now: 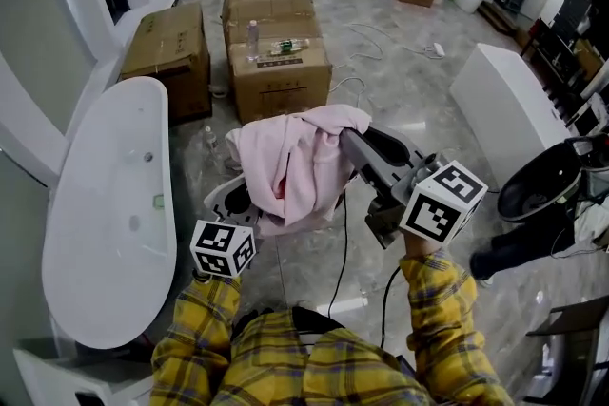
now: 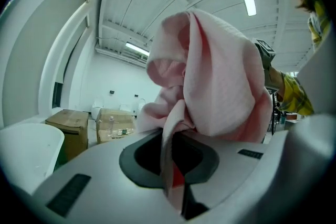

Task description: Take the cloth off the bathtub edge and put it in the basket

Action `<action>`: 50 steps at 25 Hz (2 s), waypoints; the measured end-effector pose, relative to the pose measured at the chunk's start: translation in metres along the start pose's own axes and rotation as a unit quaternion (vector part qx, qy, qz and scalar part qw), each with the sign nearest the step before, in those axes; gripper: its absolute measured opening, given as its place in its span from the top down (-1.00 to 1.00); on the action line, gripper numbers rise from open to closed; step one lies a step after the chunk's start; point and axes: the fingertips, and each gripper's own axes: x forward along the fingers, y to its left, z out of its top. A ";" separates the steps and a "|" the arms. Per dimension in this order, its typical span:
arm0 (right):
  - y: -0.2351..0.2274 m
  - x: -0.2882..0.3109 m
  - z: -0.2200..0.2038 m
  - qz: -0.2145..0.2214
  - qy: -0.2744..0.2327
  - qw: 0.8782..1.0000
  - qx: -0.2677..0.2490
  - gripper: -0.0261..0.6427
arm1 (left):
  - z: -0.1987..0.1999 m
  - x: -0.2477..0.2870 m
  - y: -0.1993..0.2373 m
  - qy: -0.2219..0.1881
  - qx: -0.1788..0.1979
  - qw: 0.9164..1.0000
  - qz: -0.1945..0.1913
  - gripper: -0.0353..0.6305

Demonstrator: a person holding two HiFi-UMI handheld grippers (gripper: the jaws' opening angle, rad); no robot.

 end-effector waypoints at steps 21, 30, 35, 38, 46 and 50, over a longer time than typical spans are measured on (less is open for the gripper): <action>-0.135 0.048 -0.064 -0.154 0.043 0.986 -0.050 0.71 | 0.027 0.106 0.039 -0.026 -0.023 0.999 -0.038 0.79; -0.194 0.099 -0.074 -0.197 0.049 0.977 -0.062 0.71 | 0.044 0.185 0.079 -0.023 -0.011 0.996 -0.091 0.79; -0.227 0.105 -0.080 -0.237 0.039 0.970 -0.043 0.71 | 0.050 0.225 0.084 -0.014 0.001 0.992 -0.123 0.79; -0.247 0.104 -0.094 -0.256 0.045 0.965 -0.028 0.71 | 0.042 0.245 0.085 -0.001 0.001 0.991 -0.132 0.79; -0.307 0.097 -0.132 -0.270 0.073 0.960 -0.006 0.71 | -0.003 0.299 0.077 0.046 -0.012 0.990 -0.133 0.79; -0.339 0.091 -0.158 -0.270 0.090 0.959 0.012 0.71 | -0.036 0.323 0.070 0.076 -0.027 0.990 -0.117 0.79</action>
